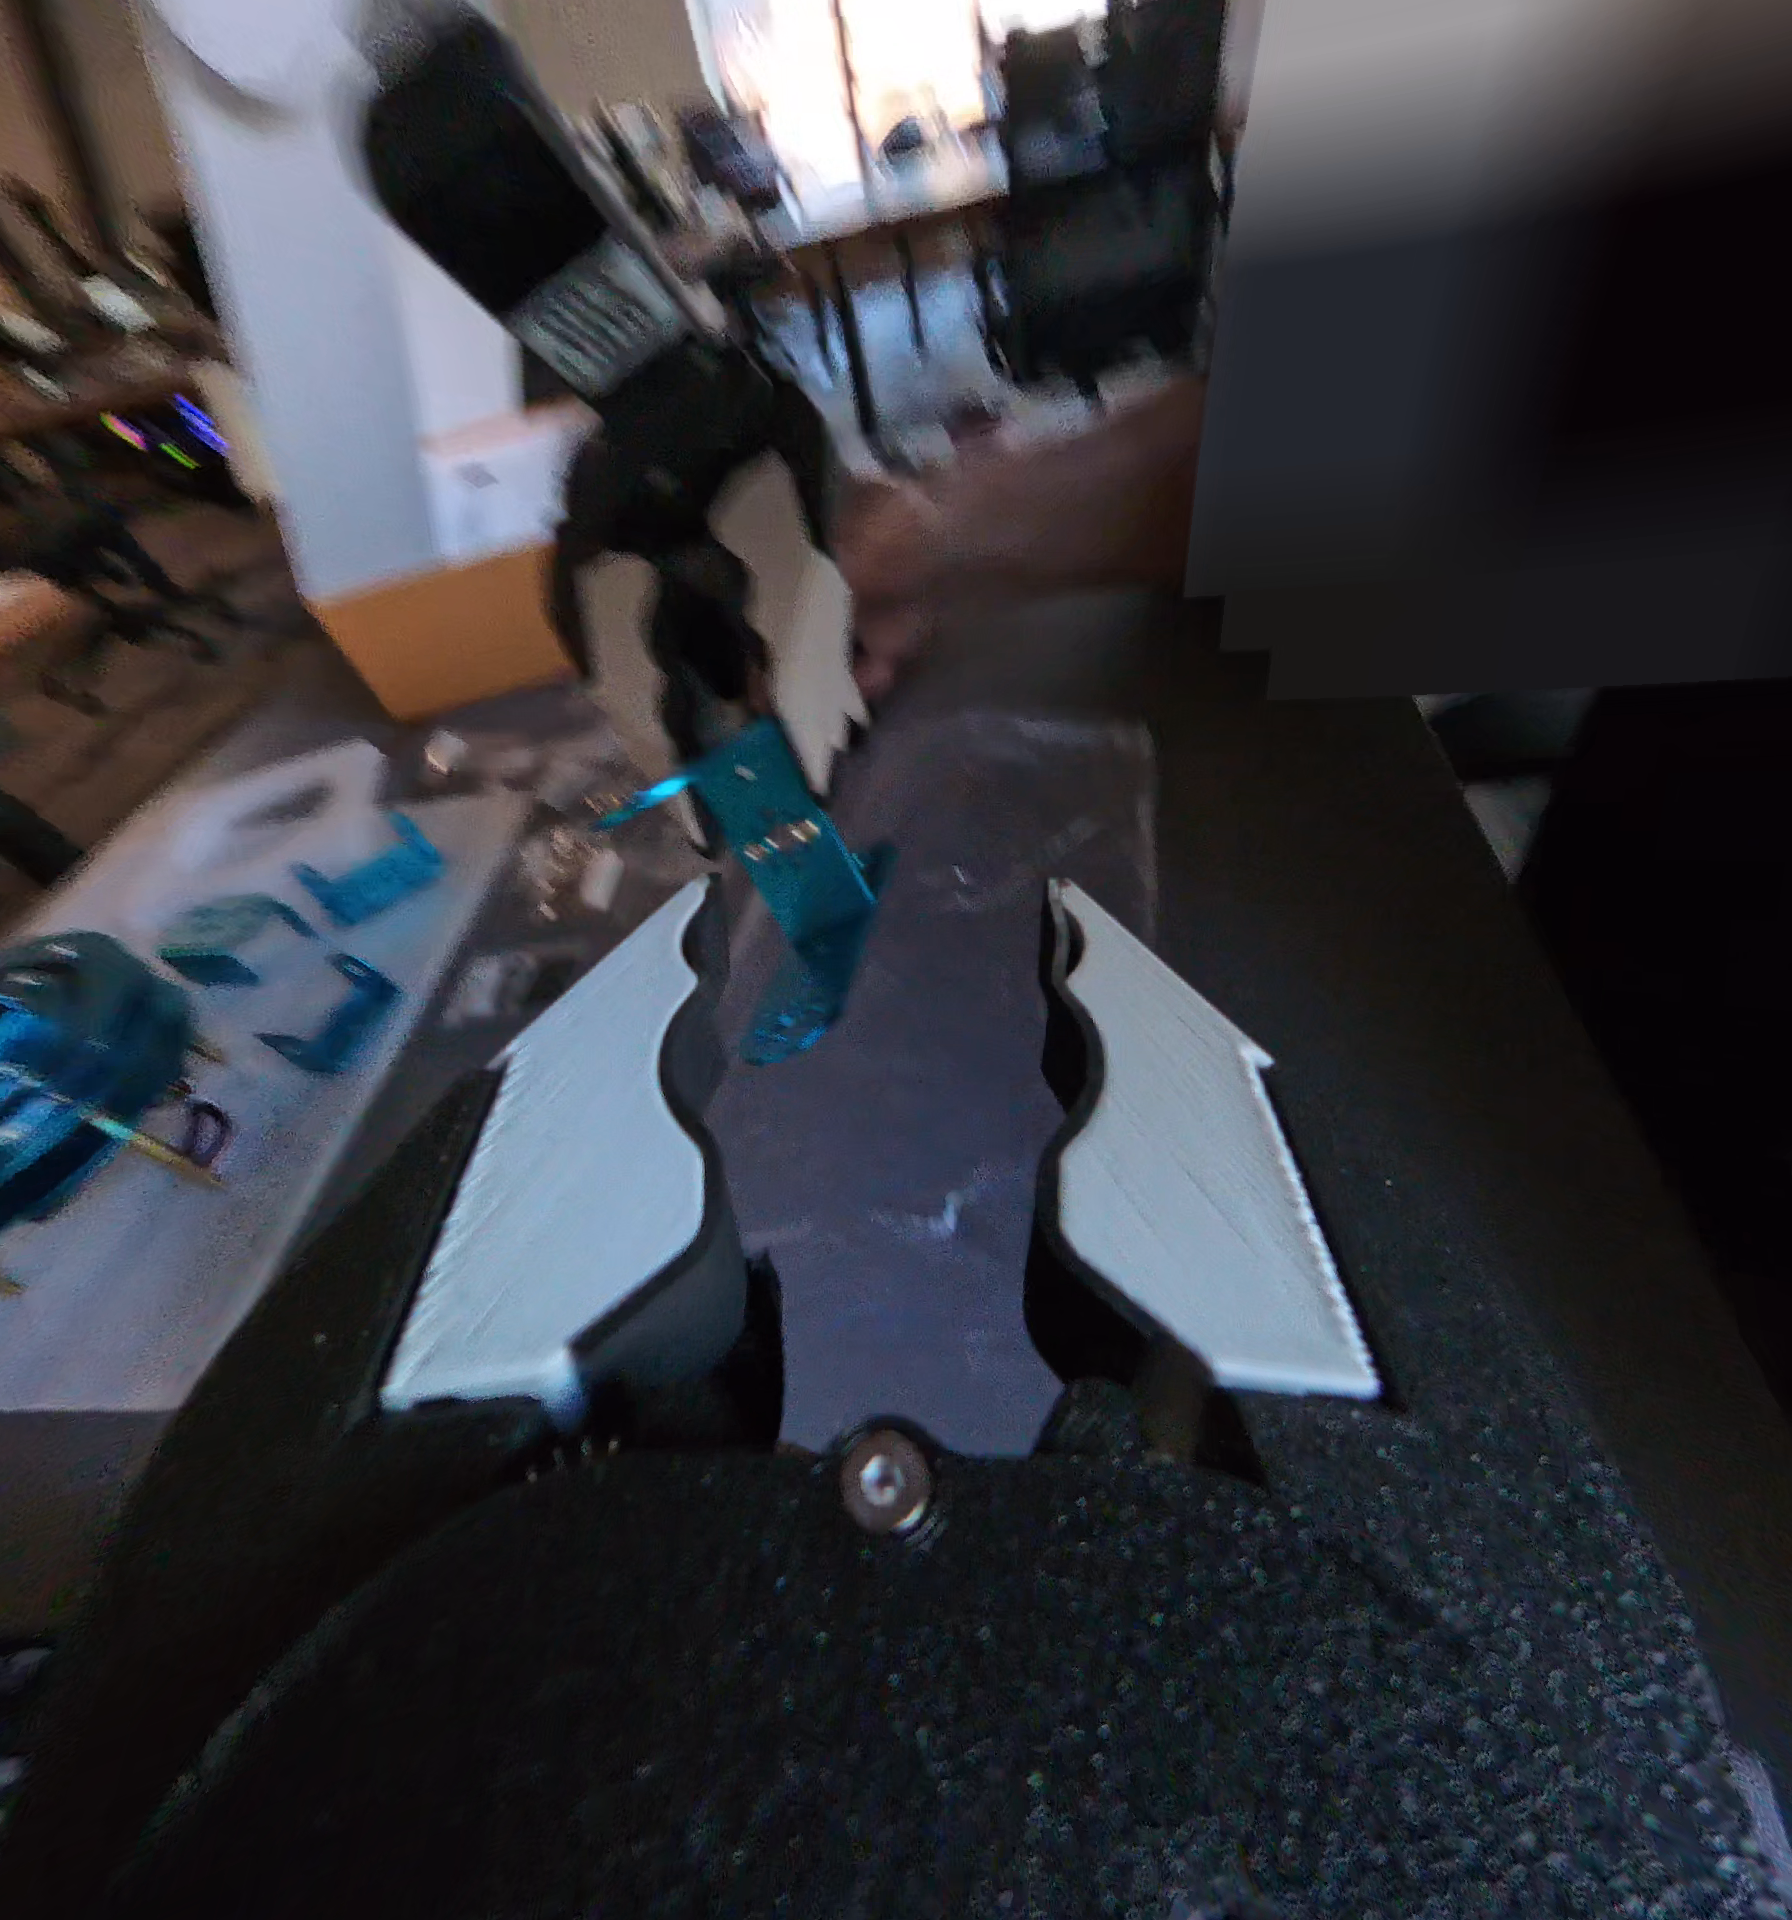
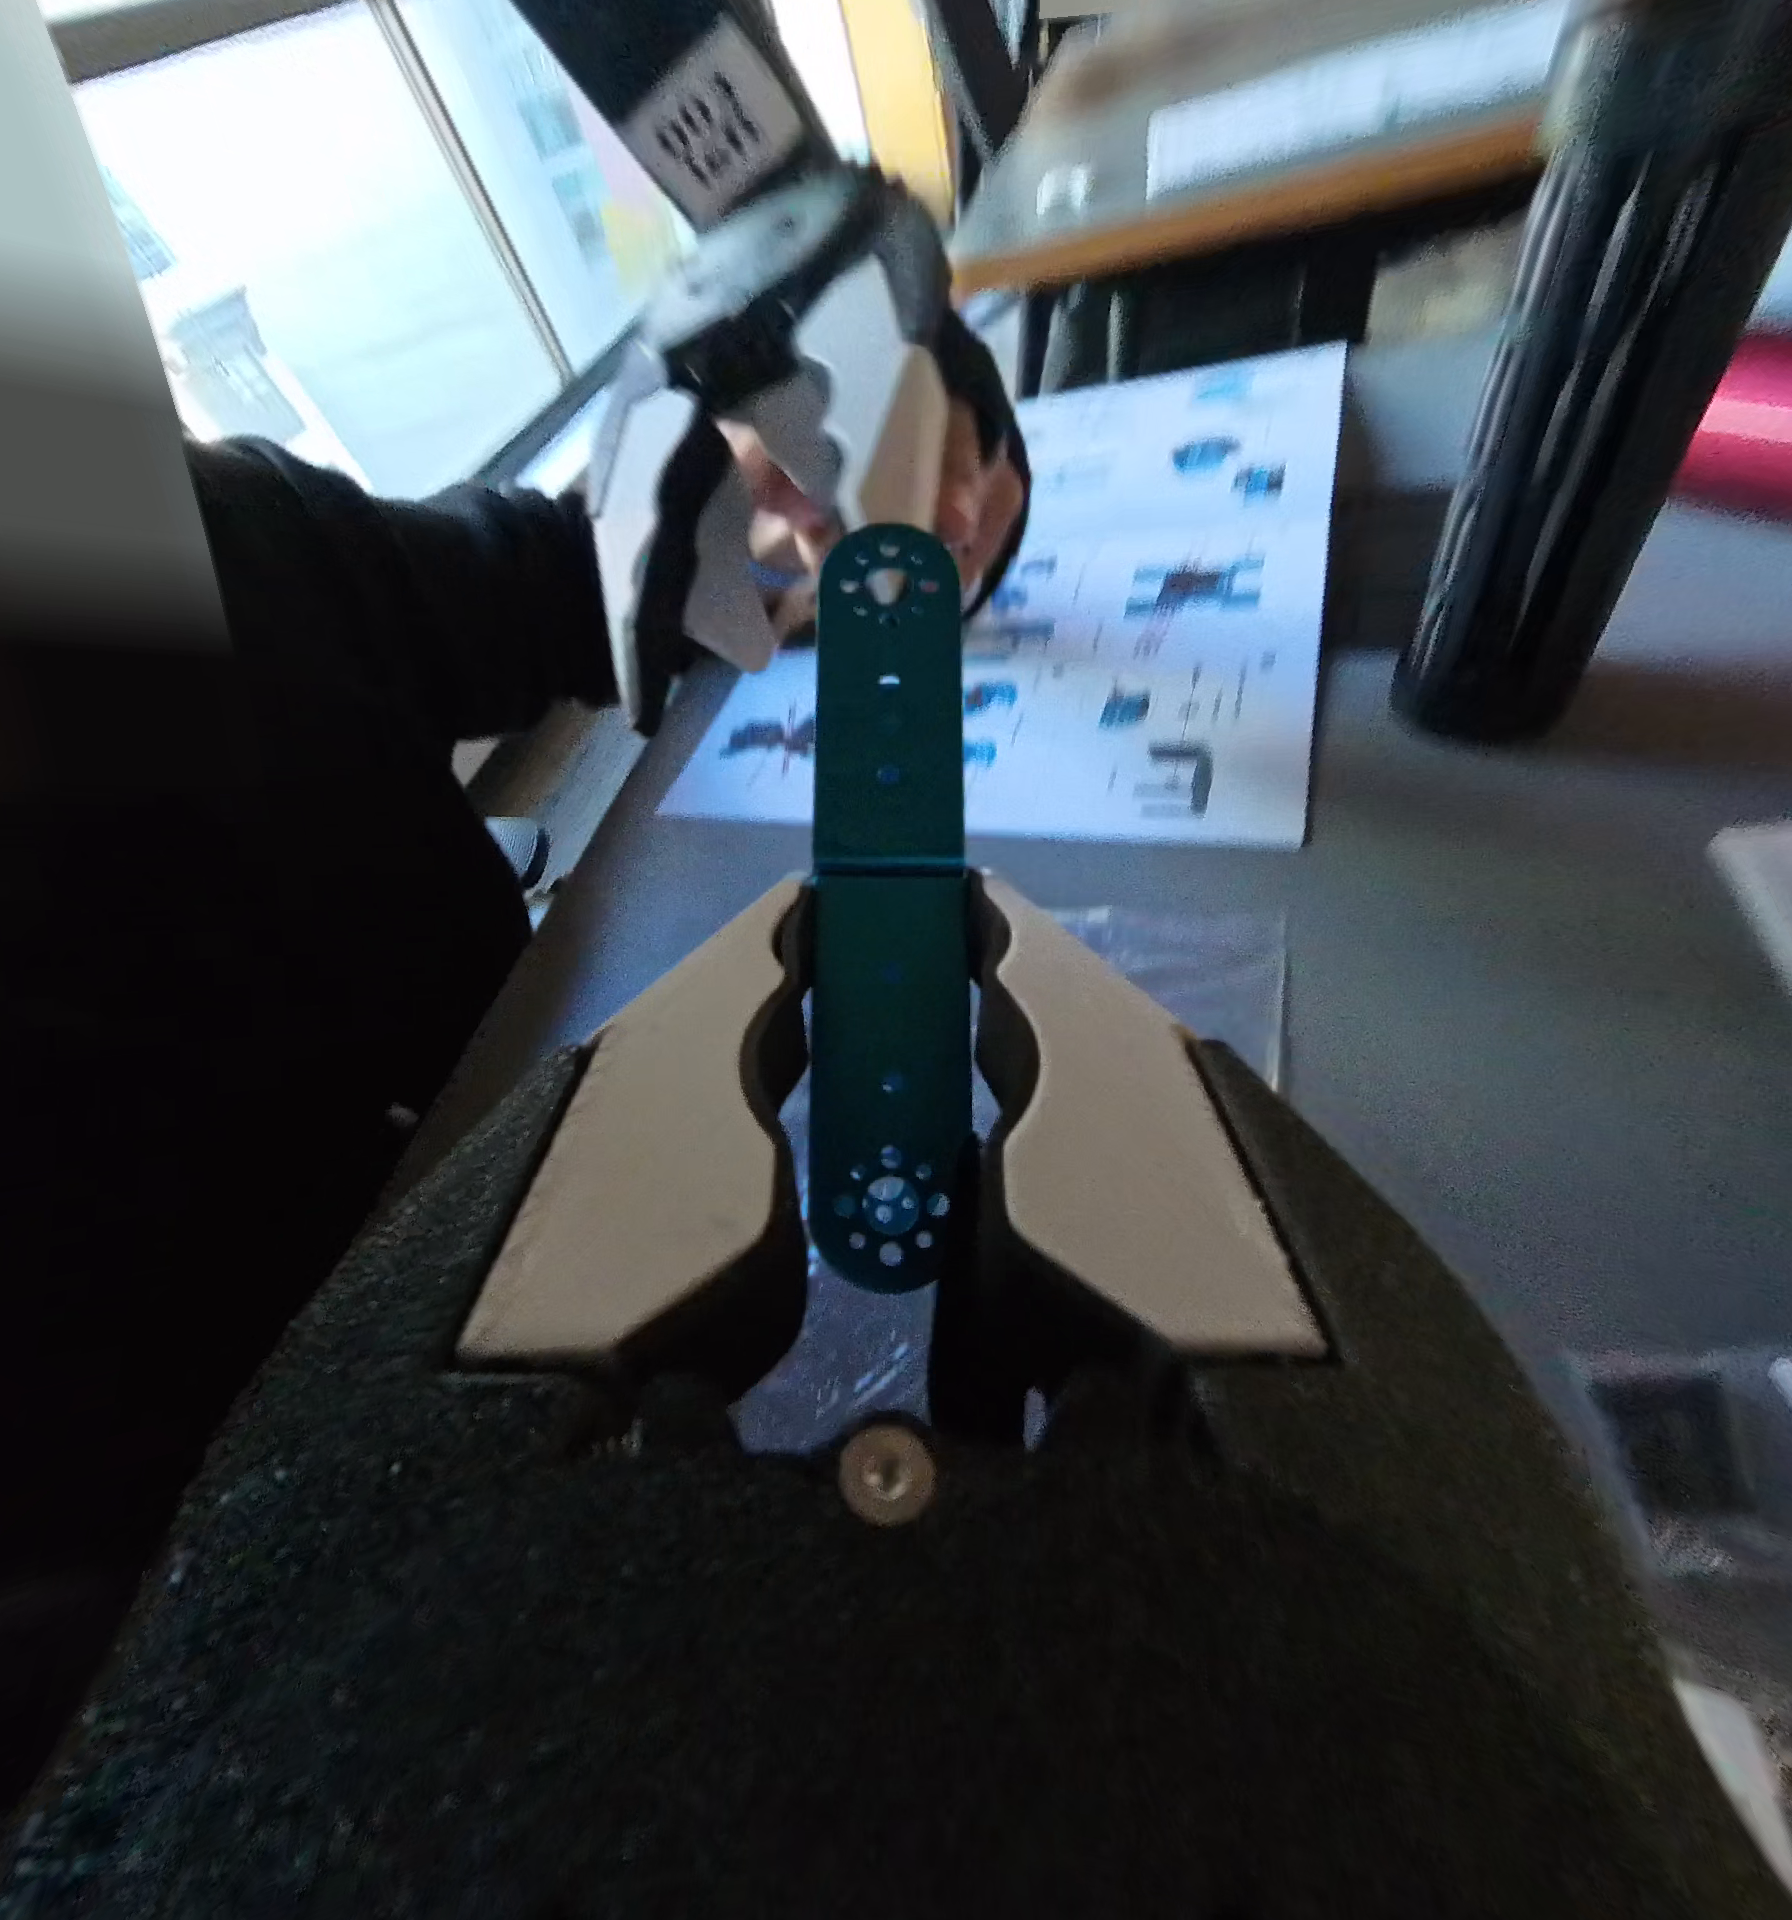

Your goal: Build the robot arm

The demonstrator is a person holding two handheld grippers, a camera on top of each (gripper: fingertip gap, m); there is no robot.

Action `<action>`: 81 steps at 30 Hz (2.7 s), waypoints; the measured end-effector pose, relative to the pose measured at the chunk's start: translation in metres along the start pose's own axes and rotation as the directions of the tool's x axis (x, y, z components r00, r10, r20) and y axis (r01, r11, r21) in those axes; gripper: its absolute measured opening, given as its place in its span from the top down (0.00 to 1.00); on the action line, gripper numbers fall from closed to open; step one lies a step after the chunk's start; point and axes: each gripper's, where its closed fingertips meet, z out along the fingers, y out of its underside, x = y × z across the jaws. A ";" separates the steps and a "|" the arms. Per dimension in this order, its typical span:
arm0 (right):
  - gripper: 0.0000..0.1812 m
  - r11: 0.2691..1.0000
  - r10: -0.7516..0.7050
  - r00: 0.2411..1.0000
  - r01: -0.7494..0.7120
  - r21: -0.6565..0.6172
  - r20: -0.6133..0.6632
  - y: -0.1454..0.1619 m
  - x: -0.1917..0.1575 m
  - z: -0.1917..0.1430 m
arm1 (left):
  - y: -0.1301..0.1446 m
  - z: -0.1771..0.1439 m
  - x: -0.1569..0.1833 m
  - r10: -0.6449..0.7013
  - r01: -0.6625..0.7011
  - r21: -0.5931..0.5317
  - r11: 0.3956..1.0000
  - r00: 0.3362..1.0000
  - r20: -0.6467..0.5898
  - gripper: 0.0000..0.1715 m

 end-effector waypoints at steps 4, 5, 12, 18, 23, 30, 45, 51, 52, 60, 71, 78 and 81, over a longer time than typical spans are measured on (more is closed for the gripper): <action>0.86 0.988 0.113 0.993 -0.108 -0.111 0.040 0.024 0.003 0.009 | 0.030 0.022 0.027 0.035 -0.048 -0.134 0.990 0.995 -0.098 0.71; 0.86 0.986 0.135 0.989 -0.128 -0.112 0.058 0.024 0.001 0.012 | 0.033 0.027 0.033 0.031 -0.048 -0.138 0.989 0.993 -0.117 0.71; 0.85 0.976 0.173 0.982 -0.160 -0.148 0.076 0.032 -0.005 0.025 | 0.044 0.044 0.031 0.121 -0.125 -0.199 0.972 0.992 -0.031 0.62; 0.85 0.967 0.147 0.989 -0.143 -0.212 0.000 0.042 0.002 0.029 | 0.062 0.051 0.029 0.264 -0.242 -0.321 0.916 0.964 0.025 0.60; 0.86 0.958 0.140 0.989 -0.149 -0.246 -0.056 0.049 0.009 0.031 | 0.074 0.053 0.029 0.310 -0.274 -0.386 0.881 0.950 0.032 0.61; 0.85 0.952 0.120 0.990 -0.137 -0.272 -0.080 0.054 0.013 0.029 | 0.075 0.049 0.024 0.272 -0.238 -0.394 0.888 0.962 0.033 0.64; 0.85 0.917 0.061 0.985 -0.120 -0.381 -0.163 0.078 0.020 0.037 | 0.093 0.053 0.034 0.336 -0.302 -0.458 0.836 0.942 -0.009 0.77; 0.85 0.926 0.100 0.987 -0.140 -0.351 -0.129 0.079 0.018 0.038 | 0.103 0.061 0.031 0.409 -0.334 -0.512 0.791 0.912 0.039 0.66; 0.84 0.925 0.096 0.988 -0.134 -0.356 -0.122 0.081 0.017 0.038 | 0.102 0.061 0.031 0.418 -0.337 -0.514 0.789 0.907 0.047 0.66; 0.77 0.945 -0.063 0.984 0.006 -0.328 -0.164 0.074 0.010 0.029 | 0.103 0.060 0.033 0.434 -0.312 -0.565 0.763 0.897 0.090 0.68; 0.85 0.953 0.092 0.986 -0.127 -0.274 -0.139 0.069 0.018 0.030 | 0.102 0.062 0.032 0.421 -0.218 -0.606 0.765 0.881 0.214 0.69; 0.86 0.952 0.093 0.987 -0.126 -0.280 -0.131 0.069 0.017 0.031 | 0.107 0.058 0.025 0.434 -0.203 -0.634 0.746 0.871 0.232 0.74; 0.85 0.952 0.083 0.988 -0.117 -0.284 -0.130 0.069 0.015 0.032 | 0.106 0.060 0.019 0.427 -0.189 -0.627 0.756 0.868 0.254 0.72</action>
